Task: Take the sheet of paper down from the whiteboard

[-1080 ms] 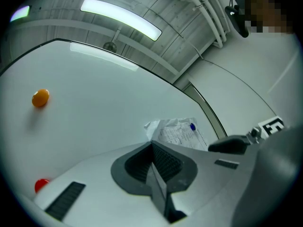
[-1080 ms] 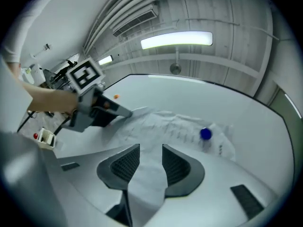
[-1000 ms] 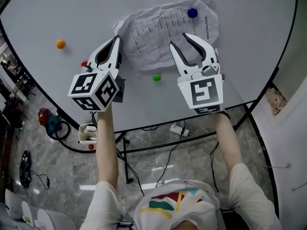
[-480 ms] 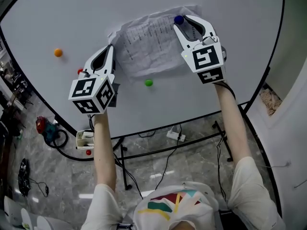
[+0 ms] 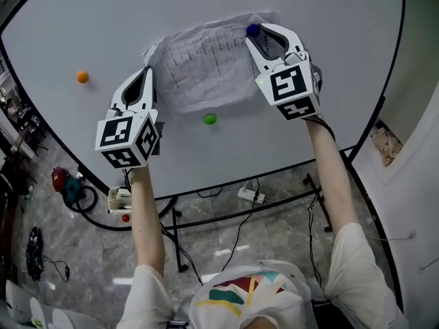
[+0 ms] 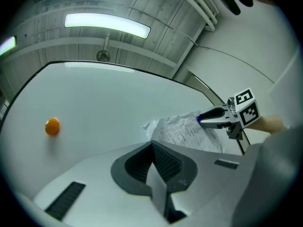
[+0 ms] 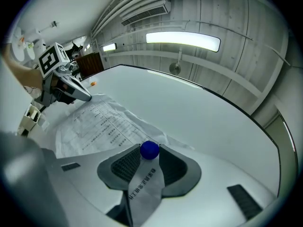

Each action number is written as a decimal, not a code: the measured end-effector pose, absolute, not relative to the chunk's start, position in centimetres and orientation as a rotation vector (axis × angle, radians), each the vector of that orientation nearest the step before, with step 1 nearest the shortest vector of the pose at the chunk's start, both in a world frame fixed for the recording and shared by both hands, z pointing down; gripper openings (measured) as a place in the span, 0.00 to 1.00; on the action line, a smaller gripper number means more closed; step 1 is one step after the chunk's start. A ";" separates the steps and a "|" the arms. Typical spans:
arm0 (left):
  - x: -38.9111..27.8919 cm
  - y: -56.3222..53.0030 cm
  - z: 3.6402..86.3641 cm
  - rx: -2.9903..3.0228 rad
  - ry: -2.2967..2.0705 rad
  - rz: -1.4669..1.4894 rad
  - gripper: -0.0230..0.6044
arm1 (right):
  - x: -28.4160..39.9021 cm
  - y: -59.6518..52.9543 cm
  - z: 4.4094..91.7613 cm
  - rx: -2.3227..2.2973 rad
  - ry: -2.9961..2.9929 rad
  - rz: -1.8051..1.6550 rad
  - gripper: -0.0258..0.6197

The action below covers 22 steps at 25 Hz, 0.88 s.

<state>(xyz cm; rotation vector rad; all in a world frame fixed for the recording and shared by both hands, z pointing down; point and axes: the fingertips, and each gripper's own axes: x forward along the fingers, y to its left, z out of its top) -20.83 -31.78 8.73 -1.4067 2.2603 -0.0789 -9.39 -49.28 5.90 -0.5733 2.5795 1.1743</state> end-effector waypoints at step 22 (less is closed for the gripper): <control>-23.8 -18.0 13.1 -1.090 2.464 0.027 0.11 | -8.2 -46.6 8.5 -0.522 2.563 1.035 0.25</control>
